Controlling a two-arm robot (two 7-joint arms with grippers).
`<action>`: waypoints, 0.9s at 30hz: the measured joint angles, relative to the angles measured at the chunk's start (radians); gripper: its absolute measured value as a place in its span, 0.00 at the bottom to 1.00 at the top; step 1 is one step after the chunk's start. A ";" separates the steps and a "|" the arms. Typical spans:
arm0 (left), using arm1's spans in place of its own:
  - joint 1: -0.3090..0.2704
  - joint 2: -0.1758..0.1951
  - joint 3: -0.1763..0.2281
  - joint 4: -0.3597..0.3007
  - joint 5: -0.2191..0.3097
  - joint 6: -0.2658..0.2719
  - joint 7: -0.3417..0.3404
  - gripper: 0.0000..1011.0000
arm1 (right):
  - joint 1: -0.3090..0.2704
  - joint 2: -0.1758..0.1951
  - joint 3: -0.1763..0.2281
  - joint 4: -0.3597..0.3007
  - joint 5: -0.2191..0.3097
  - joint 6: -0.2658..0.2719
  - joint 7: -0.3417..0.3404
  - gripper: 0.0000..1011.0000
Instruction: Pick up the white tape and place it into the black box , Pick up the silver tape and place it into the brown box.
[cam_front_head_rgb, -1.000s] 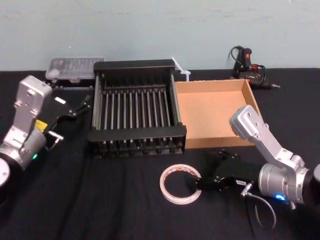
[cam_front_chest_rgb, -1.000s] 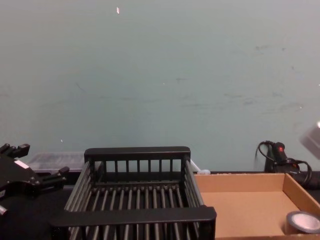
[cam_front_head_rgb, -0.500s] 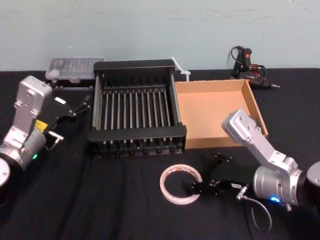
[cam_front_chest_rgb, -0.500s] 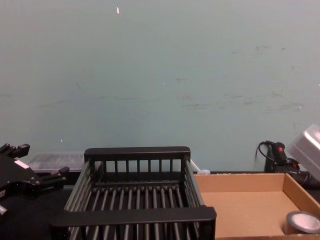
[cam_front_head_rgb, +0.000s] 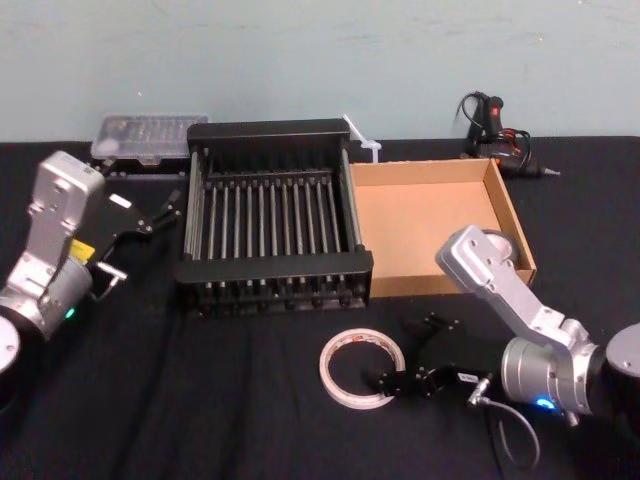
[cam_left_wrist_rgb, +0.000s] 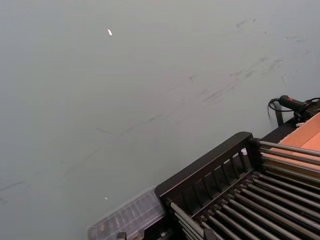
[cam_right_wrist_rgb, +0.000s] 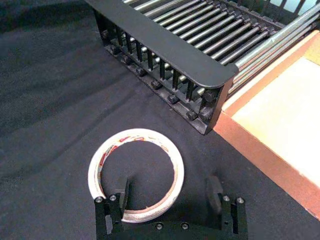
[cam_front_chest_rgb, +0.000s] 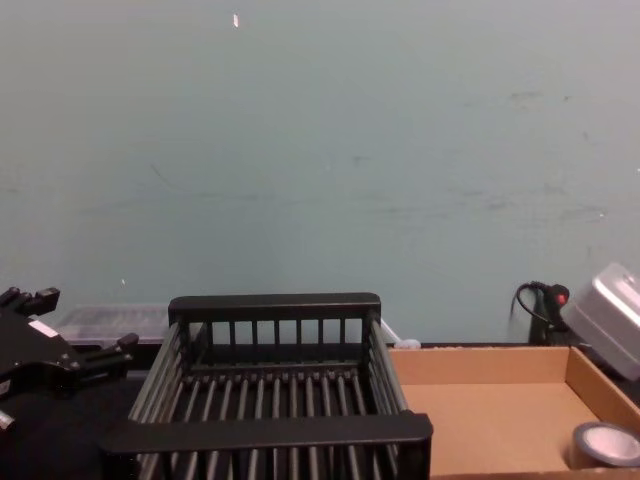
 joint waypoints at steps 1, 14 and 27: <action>0.000 0.000 0.000 0.000 0.000 0.000 0.000 0.99 | 0.000 -0.001 0.000 0.000 0.000 0.001 0.000 0.99; 0.000 0.000 0.000 0.000 0.000 0.000 0.000 0.99 | 0.004 -0.009 -0.001 0.007 -0.005 0.004 0.006 0.99; 0.000 0.000 0.000 0.000 0.000 0.000 0.000 0.99 | 0.006 -0.009 -0.004 0.009 -0.005 0.010 0.011 0.99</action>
